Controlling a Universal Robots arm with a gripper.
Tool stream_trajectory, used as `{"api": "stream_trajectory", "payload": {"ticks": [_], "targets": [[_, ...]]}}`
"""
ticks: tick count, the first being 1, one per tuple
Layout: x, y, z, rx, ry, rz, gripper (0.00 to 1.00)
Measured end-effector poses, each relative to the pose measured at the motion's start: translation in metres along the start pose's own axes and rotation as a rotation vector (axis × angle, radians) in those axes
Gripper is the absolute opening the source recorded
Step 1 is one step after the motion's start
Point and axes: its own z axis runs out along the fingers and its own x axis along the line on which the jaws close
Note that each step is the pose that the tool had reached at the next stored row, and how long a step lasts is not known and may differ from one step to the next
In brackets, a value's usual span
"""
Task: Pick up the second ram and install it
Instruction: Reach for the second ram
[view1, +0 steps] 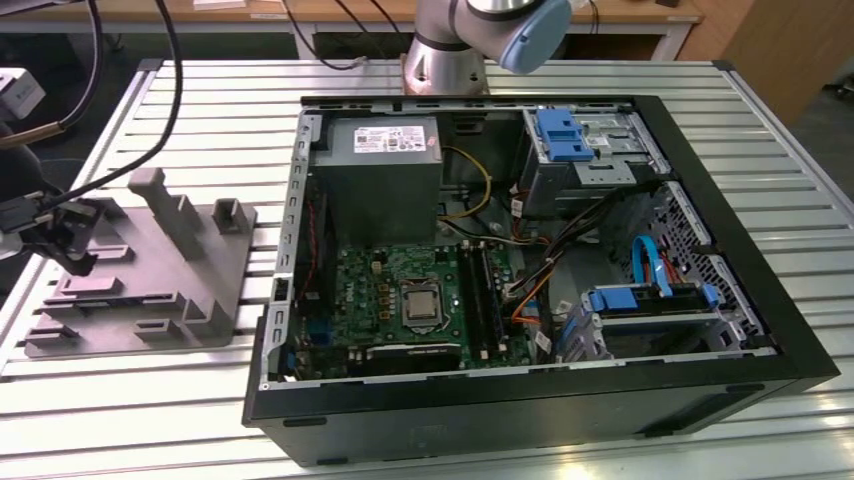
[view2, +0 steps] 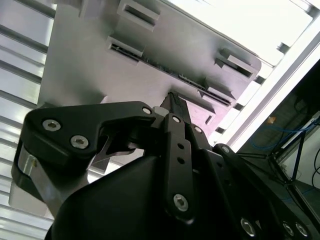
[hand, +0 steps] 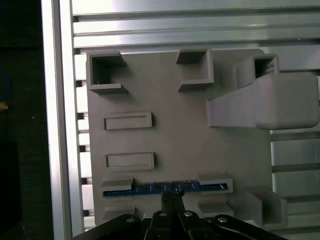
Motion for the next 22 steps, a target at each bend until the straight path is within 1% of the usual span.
{"api": "stream_trajectory", "payload": {"ticks": [4,12,19,22], "targets": [[-0.0002,-0.0036,0.0047,-0.0001,-0.0001,0.0,0.1],[0.0002,-0.0045,0.0189,0.0001,0.0008,0.0,0.1],[0.0003,-0.0045,0.0253,0.0,0.0007,0.0,0.1],[0.0004,-0.0046,0.0269,0.0001,0.0009,0.0,0.1]]}}
